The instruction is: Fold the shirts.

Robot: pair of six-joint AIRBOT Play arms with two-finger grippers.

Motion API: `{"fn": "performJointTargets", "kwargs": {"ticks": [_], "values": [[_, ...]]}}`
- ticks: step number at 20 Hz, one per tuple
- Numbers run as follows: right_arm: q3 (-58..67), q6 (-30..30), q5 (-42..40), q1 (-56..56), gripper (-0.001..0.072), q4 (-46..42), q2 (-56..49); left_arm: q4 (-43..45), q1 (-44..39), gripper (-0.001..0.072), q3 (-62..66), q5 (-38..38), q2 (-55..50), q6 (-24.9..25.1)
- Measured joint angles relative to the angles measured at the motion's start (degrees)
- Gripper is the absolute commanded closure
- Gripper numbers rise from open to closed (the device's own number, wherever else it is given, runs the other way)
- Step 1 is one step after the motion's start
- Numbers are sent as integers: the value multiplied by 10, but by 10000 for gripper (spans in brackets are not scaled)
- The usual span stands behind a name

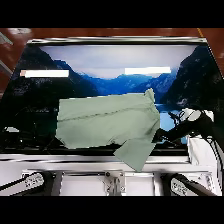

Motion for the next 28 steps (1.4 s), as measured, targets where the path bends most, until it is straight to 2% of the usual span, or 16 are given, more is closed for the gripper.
{"fn": "performJointTargets", "kwargs": {"ticks": [4, 7, 8, 9, 11, 16, 20, 23, 28], "values": [[-46, 17, -78, 0, 71, 39, 1, 0, 0, 672, 0, -5, 0, 1], [-67, 29, -121, 0, 424, 67, 2, 0, 0, 672, 0, -7, 0, 2], [-71, 30, -137, 0, 602, 73, 2, 0, 0, 672, 0, -7, 0, 2], [-75, 33, -152, 0, 645, 77, 1, 0, 0, 672, 0, -7, 0, 2], [-75, 26, -163, 0, 645, 97, 1, -1, 0, 673, 4, -7, 0, 2], [-21, -57, -109, 0, 647, 195, 1, -40, 0, 674, 50, -2, 26, 11], [62, -78, -94, 0, 647, 275, 1, -75, -15, 674, 123, 16, 68, 4], [116, -76, -130, 0, 647, 298, 0, -86, -46, 674, 164, 58, 80, -19], [189, -57, -197, 4, 647, 314, -44, -95, -103, 673, 191, 181, 76, -60]]}}
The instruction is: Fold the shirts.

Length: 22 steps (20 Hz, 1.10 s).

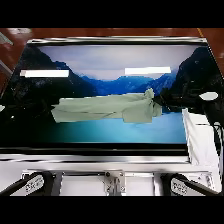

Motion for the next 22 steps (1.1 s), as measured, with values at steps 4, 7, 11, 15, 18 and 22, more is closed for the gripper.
{"fn": "performJointTargets", "kwargs": {"ticks": [4, 7, 11, 15, 18, 22], "values": [[72, 6, -49, 21, 647, 9, -71, -4, -17, 672, 28, 50, -43, -13], [130, 10, -71, 42, 647, 14, -130, -7, -21, 672, 62, 66, -85, -16], [170, 16, -103, 55, 646, 13, -189, -10, -28, 672, 96, 72, -136, -18], [181, 21, -119, 59, 289, 3, -223, -10, -34, 330, 106, 45, -187, -21], [184, 12, -114, 56, 124, -6, -230, -9, -28, 183, 111, 12, -207, -26], [185, -7, -75, 15, 18, -89, -201, -10, 2, 185, 146, -62, -212, -31]]}}
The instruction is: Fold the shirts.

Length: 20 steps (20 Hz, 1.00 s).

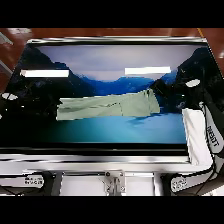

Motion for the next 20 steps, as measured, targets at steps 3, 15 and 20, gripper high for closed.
{"fn": "performJointTargets", "kwargs": {"ticks": [3, 15, 20], "values": [[0, 59, 58, -39, 11, -127, 16, 0, 21, 255, 32, -69, 1, -22], [1, 61, 115, -14, 21, -69, -68, -56, -10, 268, 56, -156, 43, -40], [0, 59, 86, 15, 591, -49, -81, -82, -45, 278, 57, -137, 48, -30]]}}
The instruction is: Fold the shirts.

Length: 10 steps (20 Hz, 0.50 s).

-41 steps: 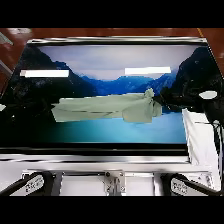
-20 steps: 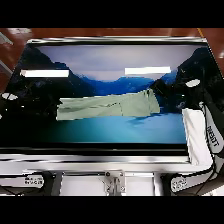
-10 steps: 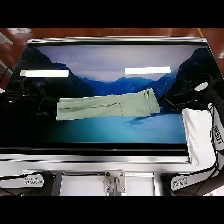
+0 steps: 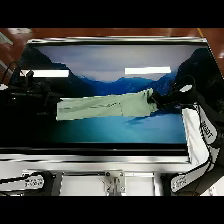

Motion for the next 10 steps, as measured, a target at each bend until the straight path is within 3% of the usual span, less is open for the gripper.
{"fn": "performJointTargets", "kwargs": {"ticks": [2, 3, 5, 6, 10], "values": [[0, 4, -1, 2, 597, 9, 3, -2, -22, 279, 0, 26, 0, 5], [0, 9, 0, 3, 646, 9, 6, -5, -35, 300, 0, 41, 0, 5], [0, 15, 4, 4, 646, 16, 25, -6, -67, 600, -1, 78, -1, 8], [0, 19, 10, 4, 646, 15, 36, -6, -87, 671, -1, 100, -4, 9], [0, 28, 39, 4, 646, 11, 100, -8, -183, 671, -1, 174, -36, 9]]}}
